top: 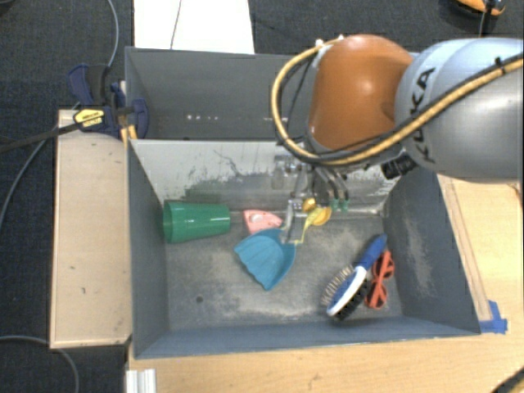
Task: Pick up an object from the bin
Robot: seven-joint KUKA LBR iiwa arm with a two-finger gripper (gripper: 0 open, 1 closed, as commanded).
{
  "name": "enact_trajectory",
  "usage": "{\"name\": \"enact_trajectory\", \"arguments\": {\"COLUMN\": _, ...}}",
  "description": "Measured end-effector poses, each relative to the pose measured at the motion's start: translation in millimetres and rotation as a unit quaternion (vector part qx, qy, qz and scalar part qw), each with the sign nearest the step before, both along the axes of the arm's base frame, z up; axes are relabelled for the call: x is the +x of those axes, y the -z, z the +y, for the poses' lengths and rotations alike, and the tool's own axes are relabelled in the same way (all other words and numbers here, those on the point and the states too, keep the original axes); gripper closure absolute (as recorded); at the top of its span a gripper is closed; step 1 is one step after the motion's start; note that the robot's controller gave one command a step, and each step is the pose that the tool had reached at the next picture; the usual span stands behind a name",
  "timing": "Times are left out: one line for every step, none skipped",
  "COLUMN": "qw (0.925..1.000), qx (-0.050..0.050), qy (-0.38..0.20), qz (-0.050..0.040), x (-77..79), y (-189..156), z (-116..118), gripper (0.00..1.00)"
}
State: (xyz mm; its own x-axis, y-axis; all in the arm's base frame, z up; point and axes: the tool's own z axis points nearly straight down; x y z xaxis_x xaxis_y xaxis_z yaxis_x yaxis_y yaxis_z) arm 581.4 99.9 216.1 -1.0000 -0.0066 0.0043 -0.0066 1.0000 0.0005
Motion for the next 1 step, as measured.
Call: {"name": "enact_trajectory", "arguments": {"qw": 1.0, "qx": 0.001, "qy": 0.001, "qz": -0.0039, "x": 1.2, "y": -4.9, "z": -0.5, "gripper": 0.0}}
